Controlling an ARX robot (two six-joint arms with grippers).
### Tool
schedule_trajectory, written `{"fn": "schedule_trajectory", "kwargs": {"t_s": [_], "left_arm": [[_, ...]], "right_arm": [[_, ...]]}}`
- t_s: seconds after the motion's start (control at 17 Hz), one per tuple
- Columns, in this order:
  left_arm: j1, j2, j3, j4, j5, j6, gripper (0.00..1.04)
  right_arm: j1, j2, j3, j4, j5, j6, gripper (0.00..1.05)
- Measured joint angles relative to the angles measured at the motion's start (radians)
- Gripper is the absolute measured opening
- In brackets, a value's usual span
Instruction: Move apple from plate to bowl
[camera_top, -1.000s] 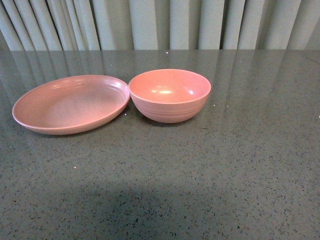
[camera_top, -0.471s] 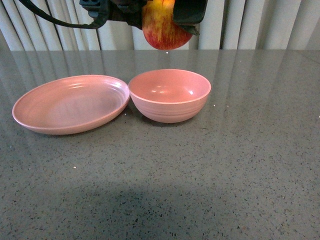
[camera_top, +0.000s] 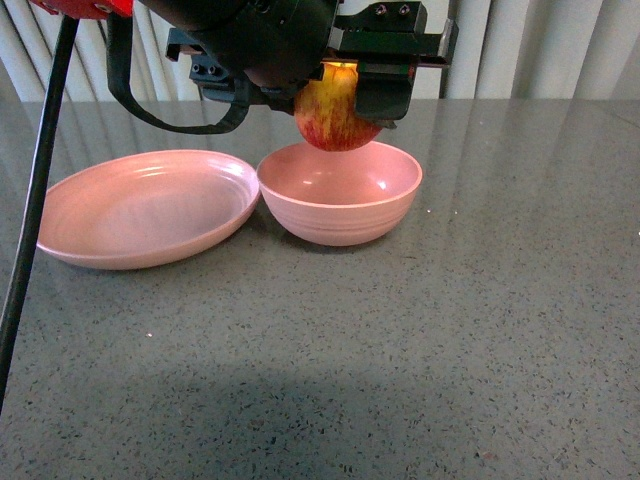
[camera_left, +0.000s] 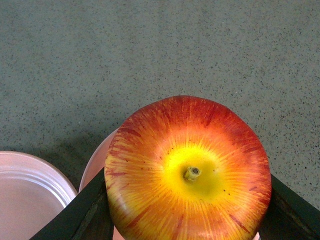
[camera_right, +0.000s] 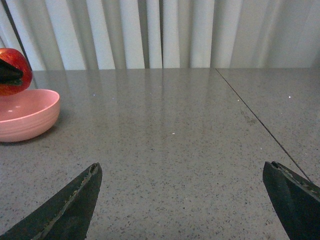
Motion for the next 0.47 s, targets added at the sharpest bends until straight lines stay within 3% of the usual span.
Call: {"fn": "schedule_trajectory", "kwargs": {"t_s": [0.47], "left_arm": [[0.003,0.092,0.002,0.007,0.008,-0.017,0.68]], "right_arm": [[0.000,0.000,0.000,0.000,0.000,0.000,0.98]]}}
